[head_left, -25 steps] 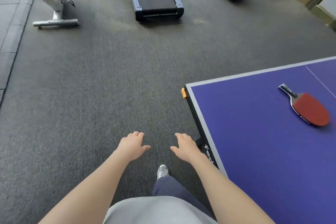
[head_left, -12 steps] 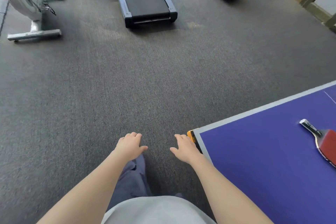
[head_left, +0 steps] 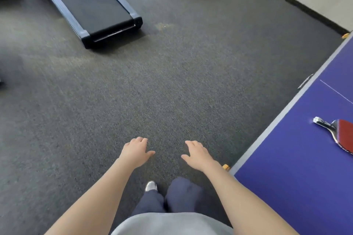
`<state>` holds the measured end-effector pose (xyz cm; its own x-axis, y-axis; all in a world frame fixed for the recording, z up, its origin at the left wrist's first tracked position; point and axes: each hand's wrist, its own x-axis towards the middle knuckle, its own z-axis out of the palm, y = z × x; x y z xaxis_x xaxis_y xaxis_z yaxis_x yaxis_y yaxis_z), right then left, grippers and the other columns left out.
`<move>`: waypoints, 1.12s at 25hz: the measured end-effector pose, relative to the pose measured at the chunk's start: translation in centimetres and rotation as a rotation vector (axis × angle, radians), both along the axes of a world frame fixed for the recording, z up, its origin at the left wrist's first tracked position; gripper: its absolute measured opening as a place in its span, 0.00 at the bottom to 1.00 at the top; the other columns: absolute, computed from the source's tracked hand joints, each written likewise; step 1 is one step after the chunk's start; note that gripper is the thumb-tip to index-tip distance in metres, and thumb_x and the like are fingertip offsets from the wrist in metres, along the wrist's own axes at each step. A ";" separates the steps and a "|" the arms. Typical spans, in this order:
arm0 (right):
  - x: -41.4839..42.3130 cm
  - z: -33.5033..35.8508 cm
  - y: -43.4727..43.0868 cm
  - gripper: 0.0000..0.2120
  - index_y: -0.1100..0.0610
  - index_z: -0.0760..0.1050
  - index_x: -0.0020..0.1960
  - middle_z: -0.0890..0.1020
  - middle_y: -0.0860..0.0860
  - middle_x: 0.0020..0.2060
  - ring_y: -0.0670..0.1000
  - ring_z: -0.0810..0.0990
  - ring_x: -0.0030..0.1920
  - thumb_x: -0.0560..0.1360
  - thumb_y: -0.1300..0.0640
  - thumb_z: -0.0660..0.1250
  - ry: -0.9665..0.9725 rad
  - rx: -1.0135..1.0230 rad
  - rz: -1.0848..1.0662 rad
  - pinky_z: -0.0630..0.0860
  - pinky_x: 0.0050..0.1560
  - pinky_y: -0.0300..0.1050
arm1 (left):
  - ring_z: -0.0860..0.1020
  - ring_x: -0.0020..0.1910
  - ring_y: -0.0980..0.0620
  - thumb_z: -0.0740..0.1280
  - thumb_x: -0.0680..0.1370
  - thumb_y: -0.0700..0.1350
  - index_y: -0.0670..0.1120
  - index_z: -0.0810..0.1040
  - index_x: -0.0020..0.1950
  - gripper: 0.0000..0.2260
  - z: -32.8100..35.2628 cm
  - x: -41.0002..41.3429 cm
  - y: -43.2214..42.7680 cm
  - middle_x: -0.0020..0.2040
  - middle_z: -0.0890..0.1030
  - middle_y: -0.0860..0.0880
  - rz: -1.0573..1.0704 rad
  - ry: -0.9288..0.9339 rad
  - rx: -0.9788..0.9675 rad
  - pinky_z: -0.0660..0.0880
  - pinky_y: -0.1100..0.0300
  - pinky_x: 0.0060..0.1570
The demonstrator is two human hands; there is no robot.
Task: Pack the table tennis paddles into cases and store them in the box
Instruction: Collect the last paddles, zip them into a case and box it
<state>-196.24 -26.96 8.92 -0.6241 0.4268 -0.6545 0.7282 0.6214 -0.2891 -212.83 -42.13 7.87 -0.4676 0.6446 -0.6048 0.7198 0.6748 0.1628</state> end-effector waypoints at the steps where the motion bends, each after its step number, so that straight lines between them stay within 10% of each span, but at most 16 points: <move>1: -0.8 0.0 0.7 0.29 0.58 0.53 0.76 0.61 0.57 0.74 0.57 0.58 0.74 0.80 0.49 0.59 -0.005 0.002 -0.014 0.60 0.72 0.53 | 0.68 0.69 0.45 0.59 0.79 0.60 0.45 0.66 0.71 0.26 0.0 -1.1 1.0 0.69 0.70 0.46 -0.022 0.002 0.001 0.66 0.50 0.65; 16: -9.8 -2.0 22.4 0.29 0.57 0.54 0.76 0.61 0.56 0.73 0.56 0.59 0.74 0.80 0.49 0.59 0.105 -0.044 -0.381 0.60 0.71 0.52 | 0.66 0.70 0.45 0.59 0.79 0.60 0.46 0.63 0.73 0.27 0.9 -13.1 28.2 0.71 0.68 0.47 -0.346 0.042 -0.031 0.64 0.51 0.67; 28: -2.5 -1.6 37.4 0.29 0.57 0.53 0.77 0.61 0.55 0.73 0.55 0.59 0.74 0.80 0.49 0.59 0.154 0.052 -0.952 0.60 0.72 0.51 | 0.64 0.72 0.46 0.59 0.79 0.59 0.46 0.63 0.73 0.26 2.0 -6.5 56.1 0.72 0.67 0.48 -0.884 0.009 0.035 0.61 0.52 0.69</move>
